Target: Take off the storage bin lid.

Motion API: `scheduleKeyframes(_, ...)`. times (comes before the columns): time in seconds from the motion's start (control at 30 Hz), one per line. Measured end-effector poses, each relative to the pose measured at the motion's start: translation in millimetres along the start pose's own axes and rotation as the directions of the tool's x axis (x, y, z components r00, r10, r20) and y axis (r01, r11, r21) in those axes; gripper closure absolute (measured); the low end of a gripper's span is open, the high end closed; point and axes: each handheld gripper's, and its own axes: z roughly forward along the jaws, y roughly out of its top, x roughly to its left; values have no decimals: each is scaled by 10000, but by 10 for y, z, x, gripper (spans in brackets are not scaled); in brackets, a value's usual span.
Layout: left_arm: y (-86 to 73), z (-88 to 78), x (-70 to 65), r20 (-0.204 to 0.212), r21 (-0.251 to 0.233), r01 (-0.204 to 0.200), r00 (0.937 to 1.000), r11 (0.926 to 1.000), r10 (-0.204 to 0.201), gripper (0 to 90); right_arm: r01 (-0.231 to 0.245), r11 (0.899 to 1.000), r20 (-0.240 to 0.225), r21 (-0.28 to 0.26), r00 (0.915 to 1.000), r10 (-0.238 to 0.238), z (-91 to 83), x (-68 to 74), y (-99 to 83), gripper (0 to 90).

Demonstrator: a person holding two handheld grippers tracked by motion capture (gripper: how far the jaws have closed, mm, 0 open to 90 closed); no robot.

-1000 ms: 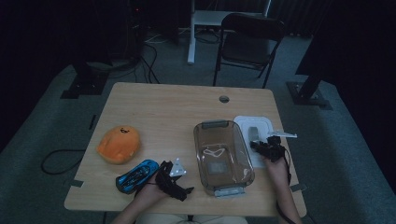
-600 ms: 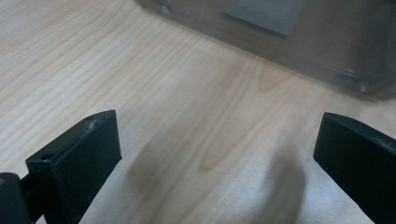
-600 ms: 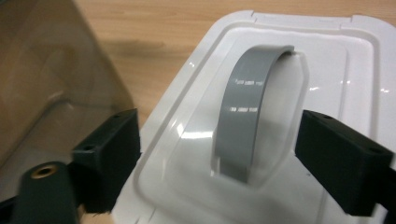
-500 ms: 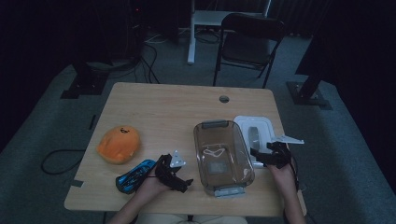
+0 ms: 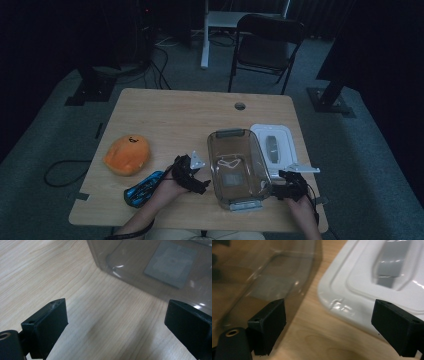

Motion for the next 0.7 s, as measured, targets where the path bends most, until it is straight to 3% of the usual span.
scheduleKeyframes(0.33, 99, 25, 152, -49, 117, -31, 10000, 9999, 32, 52, 93, 10000, -195, 22, 9998, -92, 28, 77, -35, 125)
scheduleKeyframes(0.53, 134, 27, 315, -357, 266, -3, 9994, 9996, 13, 52, 327, 9995, -564, -50, 9979, -329, 73, 210, -80, 125)
scheduleKeyframes(0.7, 162, 16, 436, -665, 273, -166, 9976, 9995, 184, 52, 883, 9961, -671, 7, 9939, -881, 143, 342, -61, 140)
